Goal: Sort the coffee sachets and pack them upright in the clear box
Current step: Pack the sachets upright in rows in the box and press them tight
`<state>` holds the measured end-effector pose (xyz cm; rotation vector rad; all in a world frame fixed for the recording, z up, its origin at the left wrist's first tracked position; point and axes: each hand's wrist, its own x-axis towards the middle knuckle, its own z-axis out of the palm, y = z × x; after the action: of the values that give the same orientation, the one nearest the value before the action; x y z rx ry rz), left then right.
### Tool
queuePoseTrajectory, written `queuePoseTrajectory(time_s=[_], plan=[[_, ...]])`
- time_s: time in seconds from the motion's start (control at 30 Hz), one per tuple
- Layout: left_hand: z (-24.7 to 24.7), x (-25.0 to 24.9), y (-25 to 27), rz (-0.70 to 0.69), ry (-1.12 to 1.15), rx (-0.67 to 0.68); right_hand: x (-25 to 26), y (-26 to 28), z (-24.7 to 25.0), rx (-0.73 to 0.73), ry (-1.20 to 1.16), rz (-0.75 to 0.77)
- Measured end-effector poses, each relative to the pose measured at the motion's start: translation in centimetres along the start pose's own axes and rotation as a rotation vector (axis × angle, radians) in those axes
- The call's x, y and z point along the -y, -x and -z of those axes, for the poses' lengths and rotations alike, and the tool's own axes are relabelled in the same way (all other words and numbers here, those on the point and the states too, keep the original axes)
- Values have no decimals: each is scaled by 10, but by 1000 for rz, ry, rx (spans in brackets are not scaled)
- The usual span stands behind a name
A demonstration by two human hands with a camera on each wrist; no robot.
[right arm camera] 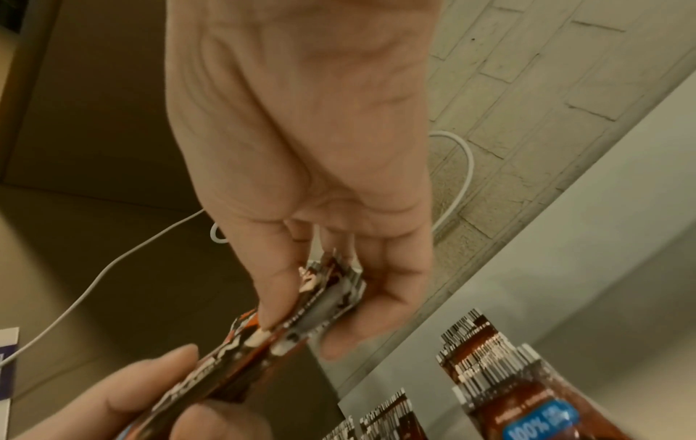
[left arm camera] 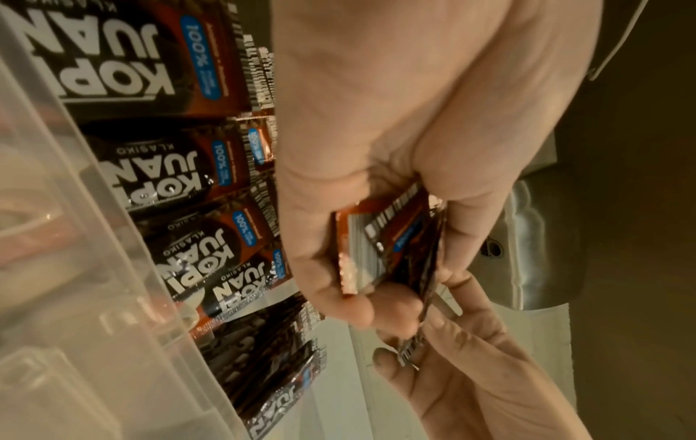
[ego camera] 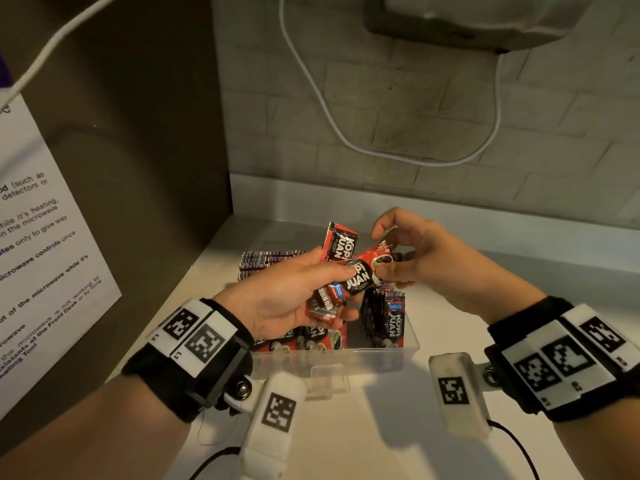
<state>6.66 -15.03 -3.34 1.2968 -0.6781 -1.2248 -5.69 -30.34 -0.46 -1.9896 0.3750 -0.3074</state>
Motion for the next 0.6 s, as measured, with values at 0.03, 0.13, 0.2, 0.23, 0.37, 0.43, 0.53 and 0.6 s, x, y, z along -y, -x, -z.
queuePoseTrajectory(time_s=[0.03, 0.13, 0.2, 0.23, 0.37, 0.43, 0.53, 0.6], plan=[[0, 0, -1, 5, 11, -15, -1, 0, 0, 10, -27, 1], [-1, -1, -2, 28, 78, -26, -4, 1, 1, -7, -87, 1], [0, -2, -4, 22, 176, -58, -4, 2, 2, -21, -136, 2], [2, -3, -5, 4, 225, -88, -4, 3, 2, -30, -172, 3], [6, -5, -9, -85, 395, -236, -3, 3, 2, -166, -389, 34], [6, -6, -11, -137, 432, -304, -5, 1, 0, -297, -503, 48], [4, -5, -12, -194, 420, -266, -8, -5, -7, -508, -564, 75], [-1, -4, -11, -194, 425, -226, -9, -9, -14, -594, -506, 102]])
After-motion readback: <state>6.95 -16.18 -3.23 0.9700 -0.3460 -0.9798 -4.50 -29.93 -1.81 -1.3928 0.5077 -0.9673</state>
